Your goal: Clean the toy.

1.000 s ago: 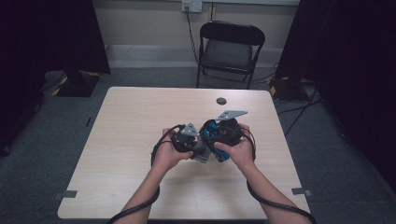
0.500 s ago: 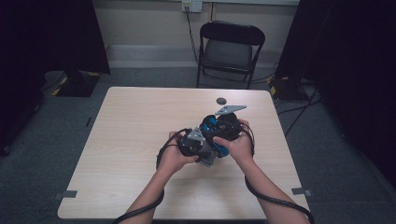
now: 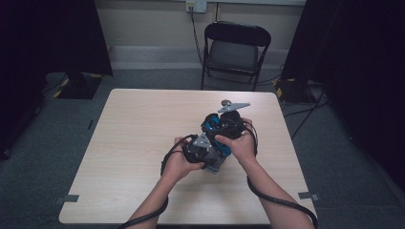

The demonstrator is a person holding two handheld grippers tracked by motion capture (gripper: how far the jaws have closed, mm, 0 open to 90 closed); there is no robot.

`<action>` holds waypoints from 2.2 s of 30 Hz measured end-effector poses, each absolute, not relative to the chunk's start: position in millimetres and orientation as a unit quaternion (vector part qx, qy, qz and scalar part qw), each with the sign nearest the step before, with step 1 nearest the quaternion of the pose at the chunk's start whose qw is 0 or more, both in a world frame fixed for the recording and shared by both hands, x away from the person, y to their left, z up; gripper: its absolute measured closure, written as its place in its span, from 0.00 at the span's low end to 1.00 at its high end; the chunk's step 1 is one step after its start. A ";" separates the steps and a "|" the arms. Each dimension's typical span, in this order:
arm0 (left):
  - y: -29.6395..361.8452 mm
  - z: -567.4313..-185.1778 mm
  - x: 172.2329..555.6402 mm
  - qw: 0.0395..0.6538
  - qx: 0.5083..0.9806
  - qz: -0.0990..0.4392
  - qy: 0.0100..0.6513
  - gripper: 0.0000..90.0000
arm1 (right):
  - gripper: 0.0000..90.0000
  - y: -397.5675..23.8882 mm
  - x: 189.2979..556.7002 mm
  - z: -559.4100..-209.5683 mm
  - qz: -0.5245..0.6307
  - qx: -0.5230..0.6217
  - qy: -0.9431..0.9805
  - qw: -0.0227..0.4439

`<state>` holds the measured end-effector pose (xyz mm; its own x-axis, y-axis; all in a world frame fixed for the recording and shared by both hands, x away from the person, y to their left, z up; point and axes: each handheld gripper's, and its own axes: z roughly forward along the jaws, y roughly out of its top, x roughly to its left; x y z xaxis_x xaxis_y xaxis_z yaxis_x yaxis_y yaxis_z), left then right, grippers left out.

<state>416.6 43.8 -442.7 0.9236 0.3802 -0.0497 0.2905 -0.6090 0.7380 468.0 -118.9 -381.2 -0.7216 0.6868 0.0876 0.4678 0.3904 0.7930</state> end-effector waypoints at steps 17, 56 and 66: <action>30.1 -449.2 407.1 0.393 0.903 0.049 0.167 0.75 | 0.28 -119.6 475.3 -377.2 0.419 0.367 0.820 0.134; 31.1 -445.5 395.6 0.383 0.912 0.047 0.140 0.75 | 0.28 -155.3 476.8 -361.4 0.441 0.373 0.803 0.144; 70.2 -427.6 420.1 0.387 0.895 0.084 0.203 0.75 | 0.28 -167.8 459.7 -371.4 0.437 0.347 0.819 0.132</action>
<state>420.1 70.2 -427.6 0.9034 0.4287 -0.0069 0.2987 -0.6178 0.7274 459.7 -167.8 -371.4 -0.7235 0.6848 0.0870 0.4534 0.3764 0.8080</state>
